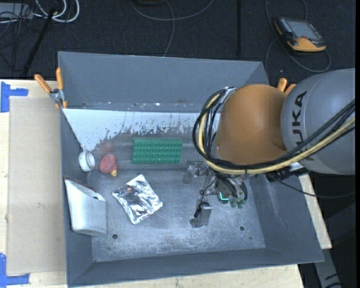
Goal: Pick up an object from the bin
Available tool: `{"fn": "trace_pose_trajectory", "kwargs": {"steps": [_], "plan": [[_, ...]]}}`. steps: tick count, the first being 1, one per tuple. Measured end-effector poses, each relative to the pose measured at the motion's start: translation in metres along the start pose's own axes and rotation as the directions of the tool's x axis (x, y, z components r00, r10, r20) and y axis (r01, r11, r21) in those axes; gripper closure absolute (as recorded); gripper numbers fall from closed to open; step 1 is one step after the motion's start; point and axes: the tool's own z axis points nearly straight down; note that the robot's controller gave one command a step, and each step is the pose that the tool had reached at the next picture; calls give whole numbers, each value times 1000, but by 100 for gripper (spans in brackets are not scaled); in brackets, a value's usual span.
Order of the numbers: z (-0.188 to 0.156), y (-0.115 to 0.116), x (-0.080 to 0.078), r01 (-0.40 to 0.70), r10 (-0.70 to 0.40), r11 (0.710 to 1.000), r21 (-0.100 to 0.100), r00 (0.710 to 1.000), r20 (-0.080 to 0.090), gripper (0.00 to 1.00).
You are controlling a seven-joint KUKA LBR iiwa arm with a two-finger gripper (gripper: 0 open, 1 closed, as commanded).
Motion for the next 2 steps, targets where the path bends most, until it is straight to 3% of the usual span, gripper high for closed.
{"fn": "trace_pose_trajectory", "kwargs": {"steps": [1,2], "plan": [[122,76,-12,-27,27,1000,-1,1000,1,0],[118,73,-14,-32,32,999,0,999,8,100]]}}
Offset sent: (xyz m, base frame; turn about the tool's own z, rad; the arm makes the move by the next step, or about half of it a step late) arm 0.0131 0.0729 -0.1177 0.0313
